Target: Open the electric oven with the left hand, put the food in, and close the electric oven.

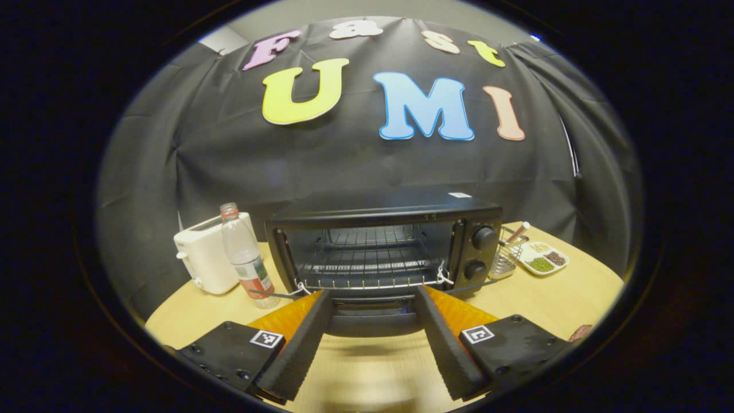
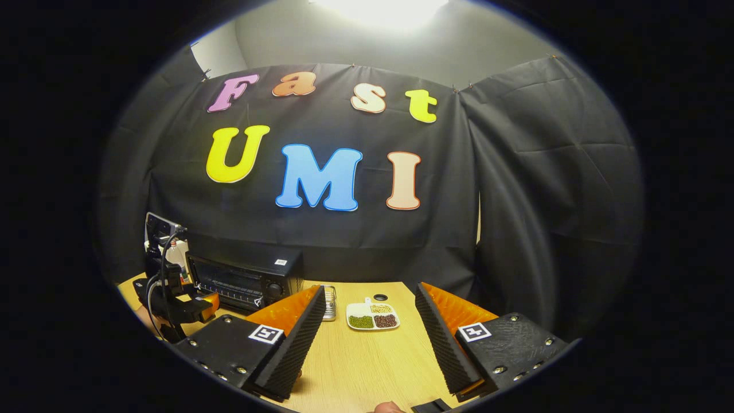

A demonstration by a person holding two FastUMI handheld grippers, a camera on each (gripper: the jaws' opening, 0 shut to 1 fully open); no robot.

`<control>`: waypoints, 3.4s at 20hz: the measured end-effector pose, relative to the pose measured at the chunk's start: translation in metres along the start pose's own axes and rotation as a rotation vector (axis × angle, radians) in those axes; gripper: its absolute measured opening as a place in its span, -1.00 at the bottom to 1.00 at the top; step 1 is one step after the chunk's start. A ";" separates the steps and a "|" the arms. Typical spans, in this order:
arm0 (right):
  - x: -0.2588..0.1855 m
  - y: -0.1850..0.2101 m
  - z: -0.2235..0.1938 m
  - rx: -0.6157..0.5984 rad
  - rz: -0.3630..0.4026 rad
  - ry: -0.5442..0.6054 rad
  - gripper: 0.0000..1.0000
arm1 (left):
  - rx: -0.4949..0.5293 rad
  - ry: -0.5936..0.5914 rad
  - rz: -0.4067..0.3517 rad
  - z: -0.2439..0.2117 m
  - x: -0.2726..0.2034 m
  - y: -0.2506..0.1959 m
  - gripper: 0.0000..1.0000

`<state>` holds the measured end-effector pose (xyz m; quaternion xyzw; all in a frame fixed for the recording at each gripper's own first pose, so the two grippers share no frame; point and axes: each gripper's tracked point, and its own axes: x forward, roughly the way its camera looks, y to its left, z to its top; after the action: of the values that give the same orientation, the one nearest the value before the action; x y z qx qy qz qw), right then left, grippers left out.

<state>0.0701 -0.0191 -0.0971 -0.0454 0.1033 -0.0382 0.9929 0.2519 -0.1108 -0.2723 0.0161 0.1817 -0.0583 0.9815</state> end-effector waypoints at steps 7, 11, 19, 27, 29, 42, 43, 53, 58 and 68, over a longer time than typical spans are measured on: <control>-0.008 0.013 -0.005 -0.005 0.039 0.013 0.91 | -0.006 0.082 -0.002 -0.041 -0.012 -0.004 0.94; -0.014 0.018 -0.007 -0.012 0.060 0.017 0.91 | -0.011 0.138 0.003 -0.068 -0.015 -0.006 0.94; -0.025 0.021 -0.028 -0.013 0.103 0.074 0.90 | 0.006 0.195 0.001 -0.098 -0.030 -0.014 1.00; -0.014 0.053 -0.063 0.098 0.252 0.202 0.91 | -0.024 -0.007 0.001 -0.001 -0.087 -0.004 0.94; -0.011 0.062 -0.069 0.117 0.283 0.223 0.91 | -0.037 -0.058 0.012 0.026 -0.107 0.006 1.00; 0.004 0.105 -0.139 0.265 0.420 0.488 0.97 | -0.118 -0.230 0.065 0.108 -0.195 0.054 0.94; 0.004 0.108 -0.146 0.274 0.419 0.513 0.97 | -0.118 -0.236 0.066 0.111 -0.198 0.055 0.94; 0.011 0.127 -0.207 0.417 0.427 0.711 0.96 | -0.071 -0.245 0.109 0.116 -0.224 0.076 1.00; 0.009 0.137 -0.228 0.611 0.429 0.836 0.87 | -0.058 -0.236 0.147 0.111 -0.231 0.086 1.00; 0.007 0.145 -0.235 0.796 0.444 0.927 -0.37 | -0.059 -0.223 0.185 0.102 -0.241 0.086 0.94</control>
<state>0.0376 0.1053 -0.3417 0.3695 0.5061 0.1168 0.7705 0.0752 -0.0046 -0.0901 -0.0025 0.0707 0.0361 0.9968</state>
